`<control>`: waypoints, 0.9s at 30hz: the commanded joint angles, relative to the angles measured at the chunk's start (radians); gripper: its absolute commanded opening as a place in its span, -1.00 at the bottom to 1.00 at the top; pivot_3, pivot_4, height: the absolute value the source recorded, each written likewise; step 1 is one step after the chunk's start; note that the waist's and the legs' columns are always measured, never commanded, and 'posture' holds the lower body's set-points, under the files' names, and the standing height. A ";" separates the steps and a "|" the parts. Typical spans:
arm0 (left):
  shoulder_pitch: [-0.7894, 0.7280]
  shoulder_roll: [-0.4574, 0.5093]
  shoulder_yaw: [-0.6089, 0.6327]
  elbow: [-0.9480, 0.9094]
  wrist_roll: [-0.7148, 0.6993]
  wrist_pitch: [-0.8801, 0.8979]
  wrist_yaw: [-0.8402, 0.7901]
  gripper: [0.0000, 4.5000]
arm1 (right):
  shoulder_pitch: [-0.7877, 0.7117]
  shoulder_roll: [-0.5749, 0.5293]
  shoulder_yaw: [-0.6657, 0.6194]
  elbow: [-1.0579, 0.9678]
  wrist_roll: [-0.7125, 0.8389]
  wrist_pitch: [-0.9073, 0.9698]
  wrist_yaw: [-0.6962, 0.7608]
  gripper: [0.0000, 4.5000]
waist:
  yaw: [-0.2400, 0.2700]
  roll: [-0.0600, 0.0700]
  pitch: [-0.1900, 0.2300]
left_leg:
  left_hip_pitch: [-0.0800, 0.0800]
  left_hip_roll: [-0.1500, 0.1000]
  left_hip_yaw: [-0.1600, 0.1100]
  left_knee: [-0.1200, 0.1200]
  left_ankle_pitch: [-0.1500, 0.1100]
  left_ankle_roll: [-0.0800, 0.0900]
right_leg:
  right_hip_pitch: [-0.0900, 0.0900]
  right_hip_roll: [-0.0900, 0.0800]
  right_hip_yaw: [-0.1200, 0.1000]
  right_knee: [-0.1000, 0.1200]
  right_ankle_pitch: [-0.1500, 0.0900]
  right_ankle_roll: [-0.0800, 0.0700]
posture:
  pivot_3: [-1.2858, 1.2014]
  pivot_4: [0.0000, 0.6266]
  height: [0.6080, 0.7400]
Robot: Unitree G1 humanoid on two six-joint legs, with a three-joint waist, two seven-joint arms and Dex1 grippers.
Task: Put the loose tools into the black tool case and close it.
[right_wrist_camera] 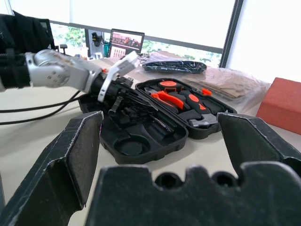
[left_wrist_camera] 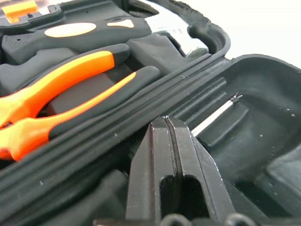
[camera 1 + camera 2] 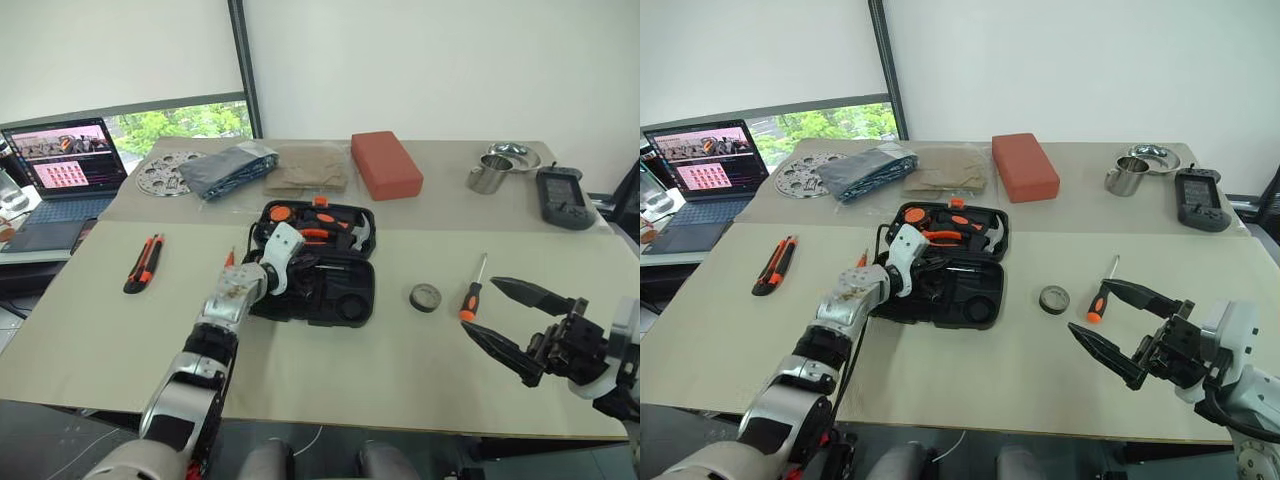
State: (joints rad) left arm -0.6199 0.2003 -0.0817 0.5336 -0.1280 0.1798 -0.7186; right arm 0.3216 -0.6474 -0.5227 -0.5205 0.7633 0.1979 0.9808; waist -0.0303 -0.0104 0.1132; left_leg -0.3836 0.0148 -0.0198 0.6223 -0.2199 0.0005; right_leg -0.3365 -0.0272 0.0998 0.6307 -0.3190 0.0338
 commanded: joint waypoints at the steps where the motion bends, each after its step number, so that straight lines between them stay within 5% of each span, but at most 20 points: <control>1: 0.040 0.016 0.046 -0.088 -0.073 -0.061 -0.067 -0.98 | -0.021 -0.016 -0.006 0.001 0.000 -0.005 0.001 1.00 | 0.000 0.000 0.002 | -0.001 0.000 0.000 0.000 0.000 0.000 | -0.001 0.000 0.000 0.000 0.000 0.000 | 0.03 -0.52 1.00; 7: 0.054 0.099 0.170 -0.243 -0.224 0.009 -0.132 -0.98 | -0.062 -0.039 0.039 0.044 -0.096 0.031 -0.083 1.00 | 0.009 0.000 0.007 | -0.006 0.000 -0.001 0.000 0.000 0.000 | -0.009 0.000 -0.001 -0.001 0.004 -0.006 | 0.03 -0.52 1.00; 17: 0.163 0.468 0.246 -0.561 -0.464 0.296 -0.428 -0.98 | -0.185 -0.051 0.220 0.077 -0.417 0.337 -0.509 1.00 | 0.014 0.005 0.007 | -0.006 0.000 -0.001 -0.007 0.001 -0.002 | -0.015 0.000 -0.001 0.001 0.004 -0.007 | 0.03 -0.52 1.00; 27: 0.166 0.663 0.230 -0.655 -0.537 0.366 -0.626 -0.98 | -0.334 0.076 0.194 0.074 -0.411 0.667 -0.750 1.00 | 0.008 0.006 0.009 | -0.005 0.001 -0.001 -0.010 0.002 -0.002 | -0.016 0.001 -0.001 0.000 0.004 -0.008 | 0.03 -0.52 1.00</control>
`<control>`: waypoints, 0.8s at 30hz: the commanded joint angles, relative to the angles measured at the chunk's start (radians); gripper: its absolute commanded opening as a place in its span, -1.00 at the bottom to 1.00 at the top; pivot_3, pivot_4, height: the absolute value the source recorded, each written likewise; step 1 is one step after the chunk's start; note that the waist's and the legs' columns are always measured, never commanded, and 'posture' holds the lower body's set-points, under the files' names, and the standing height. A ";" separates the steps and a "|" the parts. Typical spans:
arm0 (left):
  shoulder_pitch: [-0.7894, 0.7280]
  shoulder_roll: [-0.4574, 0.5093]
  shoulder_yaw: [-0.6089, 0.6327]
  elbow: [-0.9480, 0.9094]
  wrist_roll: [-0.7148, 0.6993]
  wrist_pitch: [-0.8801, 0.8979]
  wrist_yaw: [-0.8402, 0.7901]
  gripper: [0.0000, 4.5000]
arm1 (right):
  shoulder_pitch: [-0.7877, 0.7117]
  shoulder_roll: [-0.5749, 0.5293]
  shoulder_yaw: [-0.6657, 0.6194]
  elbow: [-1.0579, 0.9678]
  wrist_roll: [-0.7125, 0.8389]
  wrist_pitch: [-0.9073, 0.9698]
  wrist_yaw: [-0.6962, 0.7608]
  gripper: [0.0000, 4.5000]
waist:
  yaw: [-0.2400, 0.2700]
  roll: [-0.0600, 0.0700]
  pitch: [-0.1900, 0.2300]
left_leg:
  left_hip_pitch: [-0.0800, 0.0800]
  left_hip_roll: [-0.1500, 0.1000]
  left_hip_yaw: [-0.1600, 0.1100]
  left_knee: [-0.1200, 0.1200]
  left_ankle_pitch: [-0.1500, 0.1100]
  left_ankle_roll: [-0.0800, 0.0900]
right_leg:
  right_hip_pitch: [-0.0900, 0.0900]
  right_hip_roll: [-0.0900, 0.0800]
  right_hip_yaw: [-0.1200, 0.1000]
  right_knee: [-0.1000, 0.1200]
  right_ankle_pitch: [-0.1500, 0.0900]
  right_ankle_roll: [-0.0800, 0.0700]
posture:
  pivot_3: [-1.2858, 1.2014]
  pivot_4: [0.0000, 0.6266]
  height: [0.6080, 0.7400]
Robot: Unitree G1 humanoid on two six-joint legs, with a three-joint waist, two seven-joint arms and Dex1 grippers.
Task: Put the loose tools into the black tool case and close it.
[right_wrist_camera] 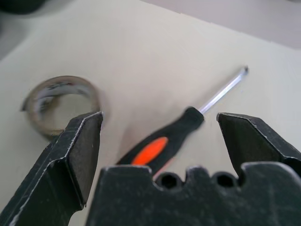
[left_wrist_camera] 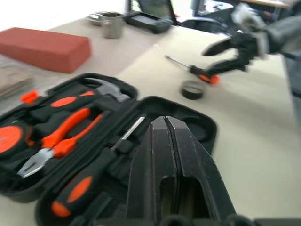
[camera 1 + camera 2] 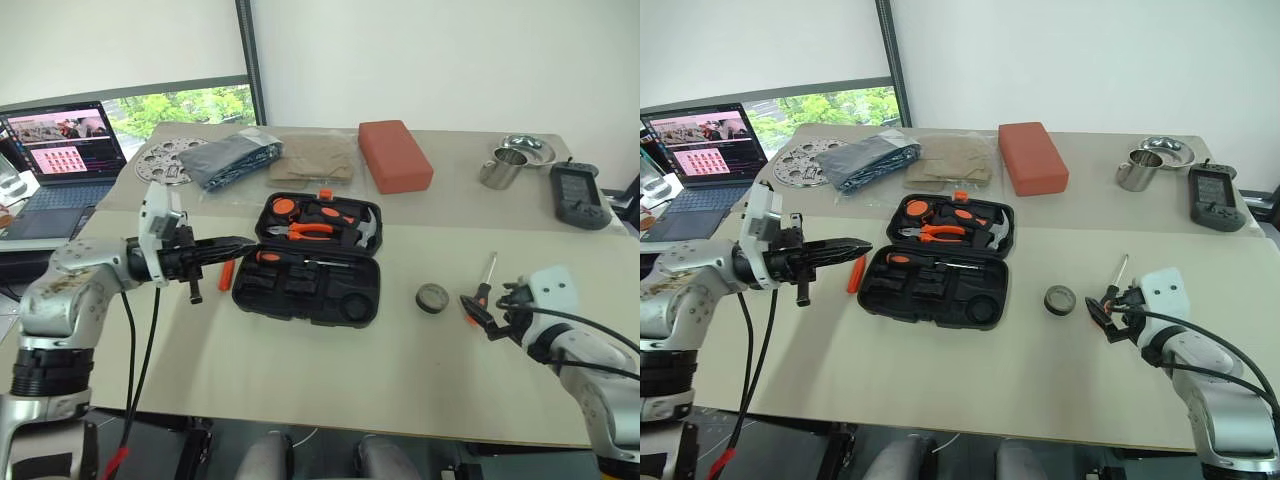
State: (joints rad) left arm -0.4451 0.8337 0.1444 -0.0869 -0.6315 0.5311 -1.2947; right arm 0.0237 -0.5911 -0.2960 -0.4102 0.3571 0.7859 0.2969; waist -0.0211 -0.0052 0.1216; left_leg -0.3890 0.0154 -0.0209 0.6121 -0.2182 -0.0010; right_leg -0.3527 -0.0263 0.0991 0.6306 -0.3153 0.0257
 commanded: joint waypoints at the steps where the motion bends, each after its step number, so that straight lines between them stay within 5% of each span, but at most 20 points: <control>1: -0.020 0.032 -0.002 -0.030 -0.043 0.033 -0.055 -0.98 | -0.046 0.028 -0.027 -0.036 -0.012 0.100 -0.084 1.00 | -0.001 0.001 0.000 | 0.000 0.000 0.000 -0.001 0.000 0.000 | 0.000 0.000 0.000 0.000 0.000 -0.001 | 0.03 -0.52 1.00; 5: -0.051 0.033 -0.035 -0.025 -0.042 0.054 -0.084 -0.66 | -0.076 0.056 -0.007 -0.022 -0.037 0.146 -0.134 1.00 | -0.003 0.001 0.001 | 0.000 0.000 0.000 0.000 0.000 0.000 | -0.001 0.001 0.000 0.001 -0.001 -0.001 | 0.03 -0.52 1.00; 15: -0.101 0.070 -0.099 -0.026 -0.019 0.030 -0.186 0.96 | -0.120 0.109 -0.022 0.020 -0.058 0.216 -0.198 1.00 | -0.017 0.001 0.001 | 0.000 0.000 0.000 -0.001 0.000 0.001 | -0.001 0.001 0.000 0.001 -0.001 -0.001 | 0.03 -0.52 1.00; 19: -0.107 0.075 -0.104 -0.036 -0.012 0.025 -0.194 0.96 | -0.134 0.132 -0.016 0.014 -0.055 0.251 -0.205 1.00 | -0.022 0.001 0.001 | 0.000 0.000 0.000 -0.001 0.000 0.001 | -0.001 0.002 0.000 0.001 -0.001 -0.001 | 0.03 -0.52 1.00; 24: -0.099 0.078 -0.100 -0.046 -0.012 0.024 -0.190 1.00 | -0.135 0.133 0.011 0.001 -0.068 0.252 -0.195 0.38 | -0.022 0.001 0.001 | 0.000 0.000 0.000 -0.001 0.001 0.001 | -0.001 0.002 0.000 0.001 -0.001 -0.001 | 0.03 -0.52 1.00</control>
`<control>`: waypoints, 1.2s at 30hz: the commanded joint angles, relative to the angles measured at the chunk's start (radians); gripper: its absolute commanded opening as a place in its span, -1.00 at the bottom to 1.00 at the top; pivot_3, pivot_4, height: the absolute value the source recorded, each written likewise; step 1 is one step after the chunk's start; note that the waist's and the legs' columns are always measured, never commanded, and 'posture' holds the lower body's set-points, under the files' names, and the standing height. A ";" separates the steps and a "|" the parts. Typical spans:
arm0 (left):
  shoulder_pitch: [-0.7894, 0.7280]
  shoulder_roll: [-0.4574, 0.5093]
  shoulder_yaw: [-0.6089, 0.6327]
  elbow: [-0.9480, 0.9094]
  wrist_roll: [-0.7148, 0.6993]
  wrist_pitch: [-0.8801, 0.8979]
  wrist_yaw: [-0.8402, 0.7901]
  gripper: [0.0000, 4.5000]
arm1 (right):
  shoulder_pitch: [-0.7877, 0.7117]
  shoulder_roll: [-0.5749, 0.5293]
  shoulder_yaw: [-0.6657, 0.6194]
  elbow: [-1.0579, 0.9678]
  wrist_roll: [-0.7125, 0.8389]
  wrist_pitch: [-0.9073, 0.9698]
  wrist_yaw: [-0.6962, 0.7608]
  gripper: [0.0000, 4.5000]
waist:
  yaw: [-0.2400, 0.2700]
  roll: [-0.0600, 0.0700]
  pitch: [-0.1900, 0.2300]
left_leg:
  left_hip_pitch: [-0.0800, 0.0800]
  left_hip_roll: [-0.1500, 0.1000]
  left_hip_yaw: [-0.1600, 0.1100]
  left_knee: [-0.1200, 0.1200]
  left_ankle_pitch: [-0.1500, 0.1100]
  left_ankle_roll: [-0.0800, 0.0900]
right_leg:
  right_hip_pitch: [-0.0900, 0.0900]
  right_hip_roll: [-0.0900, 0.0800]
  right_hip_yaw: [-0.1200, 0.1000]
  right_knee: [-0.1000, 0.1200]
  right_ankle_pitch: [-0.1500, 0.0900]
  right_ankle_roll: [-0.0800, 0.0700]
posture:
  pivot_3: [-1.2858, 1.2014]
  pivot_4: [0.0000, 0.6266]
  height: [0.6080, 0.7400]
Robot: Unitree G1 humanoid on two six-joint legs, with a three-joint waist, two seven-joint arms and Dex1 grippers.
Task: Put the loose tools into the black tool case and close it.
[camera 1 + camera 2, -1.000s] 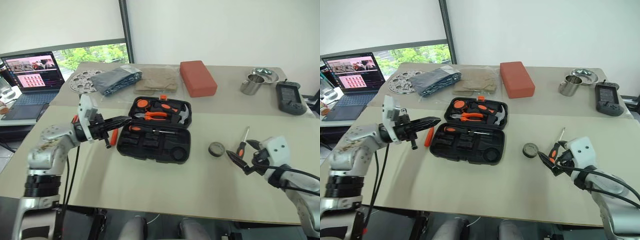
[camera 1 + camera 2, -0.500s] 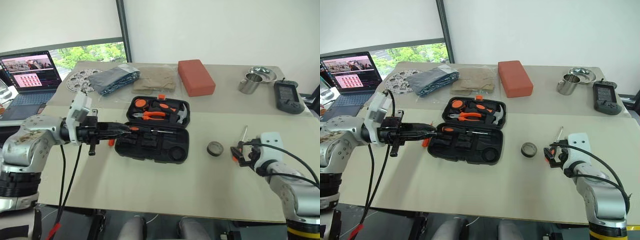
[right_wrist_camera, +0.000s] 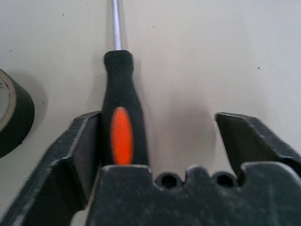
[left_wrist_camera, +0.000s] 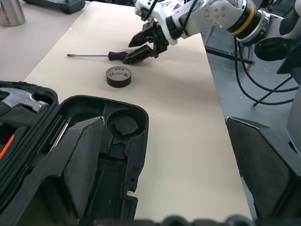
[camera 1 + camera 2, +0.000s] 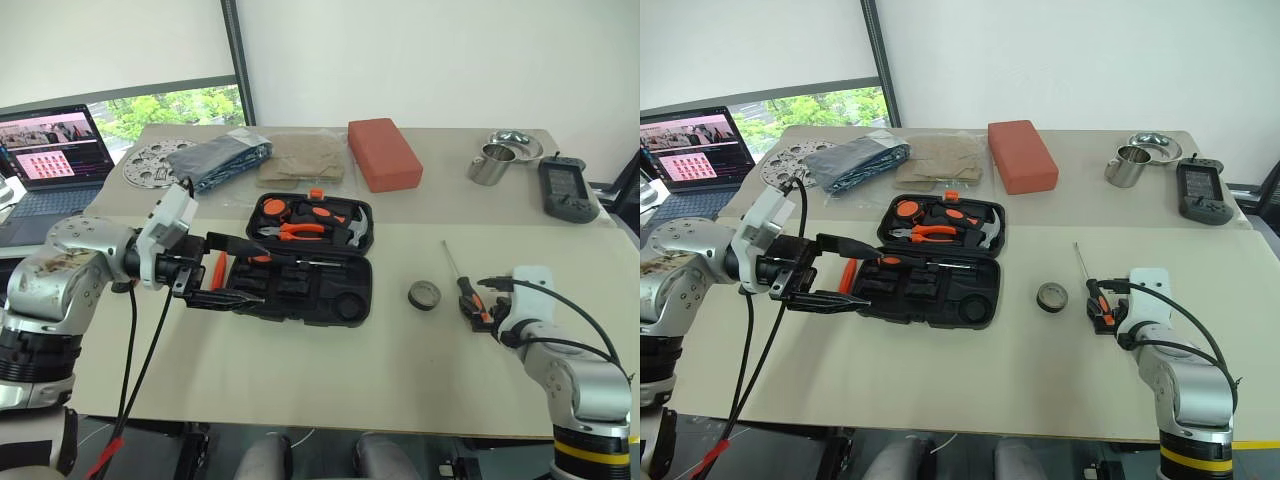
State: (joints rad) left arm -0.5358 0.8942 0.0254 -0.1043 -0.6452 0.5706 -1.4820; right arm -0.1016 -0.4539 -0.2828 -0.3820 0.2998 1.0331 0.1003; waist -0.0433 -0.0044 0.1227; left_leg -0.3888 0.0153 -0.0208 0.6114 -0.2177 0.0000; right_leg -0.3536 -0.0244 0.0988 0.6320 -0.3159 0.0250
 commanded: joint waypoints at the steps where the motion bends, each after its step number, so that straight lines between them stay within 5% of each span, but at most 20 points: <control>1: -0.005 0.018 0.021 -0.029 0.004 -0.019 0.002 1.00 | -0.010 -0.007 -0.002 -0.028 -0.012 0.004 0.003 0.22 | 0.000 0.000 0.000 | 0.000 0.000 0.000 0.000 0.000 0.000 | 0.000 0.000 0.000 0.000 0.000 0.000 | 0.03 -0.52 1.00; 7: 0.021 0.019 0.029 -0.038 0.008 -0.020 0.010 1.00 | -0.013 -0.024 0.001 -0.024 -0.020 -0.015 0.022 -0.55 | 0.001 0.000 0.000 | 0.000 0.000 0.000 0.000 0.000 0.000 | 0.000 -0.001 0.000 0.000 0.000 0.000 | 0.03 -0.52 1.00; 12: 0.049 0.024 0.056 -0.042 0.015 -0.037 0.036 1.00 | -0.052 -0.100 0.028 0.010 -0.040 -0.208 0.133 -0.55 | -0.001 0.000 0.000 | 0.000 0.000 0.000 0.000 0.000 0.000 | 0.000 -0.001 0.000 0.000 0.000 0.000 | 0.03 -0.52 1.00; 21: 0.141 0.051 0.166 0.003 0.036 -0.068 0.119 1.00 | -0.206 -0.190 0.253 0.033 0.005 -0.501 0.556 -0.55 | -0.010 0.000 0.002 | 0.001 0.001 0.000 0.000 0.000 0.000 | -0.001 0.003 0.000 0.002 0.000 0.000 | 0.03 -0.52 1.00; 28: 0.284 0.088 0.308 -0.009 0.039 -0.076 0.165 1.00 | -0.435 -0.149 0.526 0.280 -0.131 -0.700 0.773 -0.55 | -0.006 -0.002 0.003 | 0.004 0.001 0.000 0.000 0.000 0.000 | -0.001 -0.002 -0.002 0.007 0.000 0.000 | 0.03 -0.52 1.00; 36: 0.410 0.090 0.418 -0.068 0.019 -0.067 0.197 1.00 | -0.599 -0.027 0.642 0.601 -0.242 -0.833 0.830 -0.55 | 0.000 -0.003 0.004 | 0.005 0.002 -0.001 0.000 0.000 0.000 | -0.002 -0.003 -0.004 0.011 0.000 -0.001 | 0.03 -0.52 1.00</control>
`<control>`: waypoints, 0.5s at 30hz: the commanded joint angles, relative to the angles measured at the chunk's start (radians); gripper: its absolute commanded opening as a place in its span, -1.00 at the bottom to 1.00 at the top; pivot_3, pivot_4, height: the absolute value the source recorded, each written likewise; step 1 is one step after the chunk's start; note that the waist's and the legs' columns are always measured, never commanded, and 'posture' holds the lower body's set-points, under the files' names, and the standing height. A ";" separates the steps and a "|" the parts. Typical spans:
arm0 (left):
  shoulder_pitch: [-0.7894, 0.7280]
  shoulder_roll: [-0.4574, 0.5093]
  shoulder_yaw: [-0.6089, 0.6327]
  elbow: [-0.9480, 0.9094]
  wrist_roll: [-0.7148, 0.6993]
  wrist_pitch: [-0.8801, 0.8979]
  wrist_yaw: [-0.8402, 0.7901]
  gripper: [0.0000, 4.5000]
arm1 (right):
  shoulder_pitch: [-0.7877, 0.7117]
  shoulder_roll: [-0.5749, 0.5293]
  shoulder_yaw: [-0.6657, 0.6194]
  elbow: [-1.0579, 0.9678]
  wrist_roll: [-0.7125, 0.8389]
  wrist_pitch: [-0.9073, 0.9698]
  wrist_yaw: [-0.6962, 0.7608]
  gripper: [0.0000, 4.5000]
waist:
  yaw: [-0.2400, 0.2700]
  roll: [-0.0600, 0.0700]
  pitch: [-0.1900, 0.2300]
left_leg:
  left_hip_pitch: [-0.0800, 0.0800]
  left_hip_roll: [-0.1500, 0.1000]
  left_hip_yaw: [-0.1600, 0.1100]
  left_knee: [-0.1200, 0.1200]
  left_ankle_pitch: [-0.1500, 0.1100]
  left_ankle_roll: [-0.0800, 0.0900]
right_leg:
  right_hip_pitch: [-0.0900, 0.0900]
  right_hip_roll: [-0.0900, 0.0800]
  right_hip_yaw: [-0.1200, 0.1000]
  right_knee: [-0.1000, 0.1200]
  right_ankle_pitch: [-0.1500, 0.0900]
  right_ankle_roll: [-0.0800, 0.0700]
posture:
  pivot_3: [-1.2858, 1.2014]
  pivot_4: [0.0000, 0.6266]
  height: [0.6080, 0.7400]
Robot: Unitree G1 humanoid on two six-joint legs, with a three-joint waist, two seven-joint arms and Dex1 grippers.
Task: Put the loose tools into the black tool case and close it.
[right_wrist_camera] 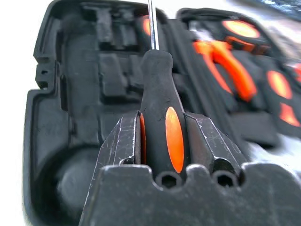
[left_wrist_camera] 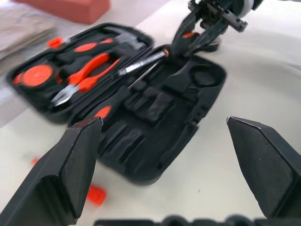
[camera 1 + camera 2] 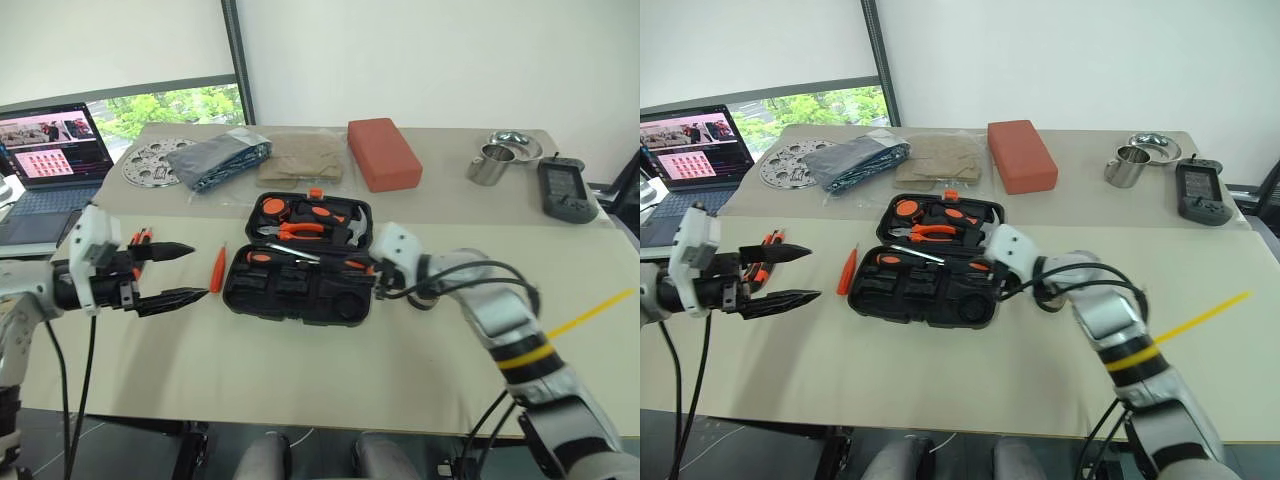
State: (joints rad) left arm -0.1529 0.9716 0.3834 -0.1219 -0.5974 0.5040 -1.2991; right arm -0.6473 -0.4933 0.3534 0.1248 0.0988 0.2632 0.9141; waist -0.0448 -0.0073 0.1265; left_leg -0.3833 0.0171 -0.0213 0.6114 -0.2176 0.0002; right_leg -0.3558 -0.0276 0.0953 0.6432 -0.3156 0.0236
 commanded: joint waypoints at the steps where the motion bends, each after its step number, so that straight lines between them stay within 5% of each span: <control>1: 0.036 0.011 0.069 -0.057 -0.031 0.000 0.018 1.00 | -0.059 0.013 0.012 0.115 -0.046 -0.078 0.038 -0.55 | 0.005 0.000 0.000 | 0.000 0.000 0.000 0.000 0.000 0.000 | 0.000 -0.001 -0.001 0.001 0.000 0.000 | 0.03 -0.52 1.00; 9: 0.064 0.015 0.084 -0.058 -0.039 -0.010 0.036 1.00 | -0.111 0.049 0.028 0.256 -0.104 -0.169 0.082 -0.55 | -0.003 0.000 0.000 | 0.003 -0.001 0.001 -0.001 0.000 0.000 | 0.000 -0.012 -0.008 0.002 0.001 -0.002 | 0.03 -0.52 1.00; 11: 0.062 0.014 0.080 -0.053 -0.038 -0.016 0.037 1.00 | -0.125 0.057 0.025 0.282 -0.120 -0.189 0.078 -0.09 | -0.004 0.000 0.000 | 0.005 -0.001 0.002 -0.002 0.000 0.000 | 0.001 -0.012 -0.010 0.002 0.001 -0.002 | 0.03 -0.52 1.00; 15: 0.063 0.013 0.075 -0.047 -0.037 -0.024 0.034 1.00 | -0.131 0.055 0.013 0.293 -0.129 -0.209 0.088 0.43 | -0.004 0.000 0.000 | 0.006 -0.001 0.002 -0.002 0.000 0.000 | 0.001 -0.012 -0.013 0.003 0.001 -0.002 | 0.03 -0.52 1.00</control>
State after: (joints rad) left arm -0.0841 0.9716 0.4355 -0.1612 -0.6277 0.5008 -1.2660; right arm -0.7701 -0.4418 0.3741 0.4222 -0.0213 0.0759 0.9890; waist -0.0491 -0.0076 0.1266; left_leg -0.3774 0.0161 -0.0193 0.6094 -0.2176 0.0000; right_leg -0.3553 -0.0397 0.0815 0.6461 -0.3143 0.0212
